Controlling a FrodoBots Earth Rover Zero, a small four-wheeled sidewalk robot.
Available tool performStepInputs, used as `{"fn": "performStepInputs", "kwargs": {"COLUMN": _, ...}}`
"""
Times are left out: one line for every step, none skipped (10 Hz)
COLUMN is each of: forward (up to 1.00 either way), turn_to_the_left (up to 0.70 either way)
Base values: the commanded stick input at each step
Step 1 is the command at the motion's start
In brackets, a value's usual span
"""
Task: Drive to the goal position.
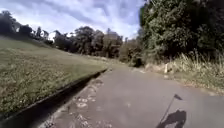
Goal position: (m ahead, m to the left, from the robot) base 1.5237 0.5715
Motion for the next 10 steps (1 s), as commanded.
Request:
{"fn": "performStepInputs", "kwargs": {"forward": 0.7, "turn_to_the_left": -0.08}}
{"fn": "performStepInputs", "kwargs": {"forward": 0.7, "turn_to_the_left": -0.07}}
{"fn": "performStepInputs", "kwargs": {"forward": 0.7, "turn_to_the_left": -0.06}}
{"fn": "performStepInputs", "kwargs": {"forward": 0.7, "turn_to_the_left": -0.1}}
{"fn": "performStepInputs", "kwargs": {"forward": 0.7, "turn_to_the_left": -0.14}}
{"fn": "performStepInputs", "kwargs": {"forward": 0.7, "turn_to_the_left": -0.16}}
{"fn": "performStepInputs", "kwargs": {"forward": 0.7, "turn_to_the_left": -0.16}}
{"fn": "performStepInputs", "kwargs": {"forward": 0.7, "turn_to_the_left": -0.16}}
{"fn": "performStepInputs", "kwargs": {"forward": 0.7, "turn_to_the_left": -0.16}}
{"fn": "performStepInputs", "kwargs": {"forward": 0.7, "turn_to_the_left": -0.16}}
